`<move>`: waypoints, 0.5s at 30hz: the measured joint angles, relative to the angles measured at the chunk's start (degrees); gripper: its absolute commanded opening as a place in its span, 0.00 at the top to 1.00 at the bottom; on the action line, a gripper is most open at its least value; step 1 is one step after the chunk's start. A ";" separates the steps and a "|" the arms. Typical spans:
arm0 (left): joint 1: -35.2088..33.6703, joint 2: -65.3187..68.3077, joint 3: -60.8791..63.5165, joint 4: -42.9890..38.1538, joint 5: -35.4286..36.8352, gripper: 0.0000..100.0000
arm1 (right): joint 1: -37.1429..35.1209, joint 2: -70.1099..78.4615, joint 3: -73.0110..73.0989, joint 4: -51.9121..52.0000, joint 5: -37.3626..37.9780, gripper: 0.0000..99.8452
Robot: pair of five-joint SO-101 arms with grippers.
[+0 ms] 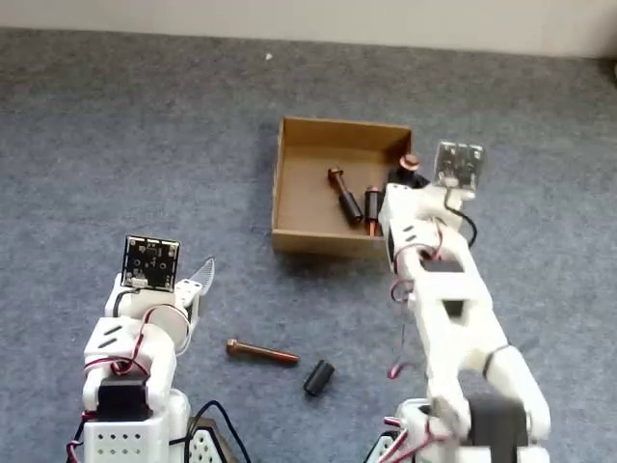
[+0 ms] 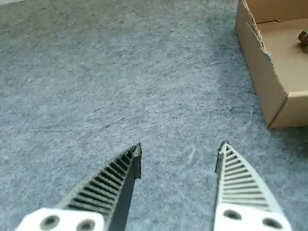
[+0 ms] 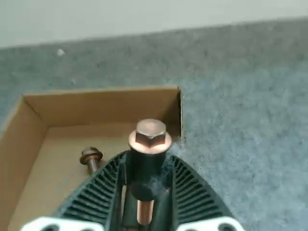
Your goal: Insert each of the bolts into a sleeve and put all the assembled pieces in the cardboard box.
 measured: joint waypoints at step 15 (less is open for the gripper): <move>0.00 0.00 0.53 0.00 0.09 0.74 | -2.55 -4.22 -11.52 30.07 -3.08 0.79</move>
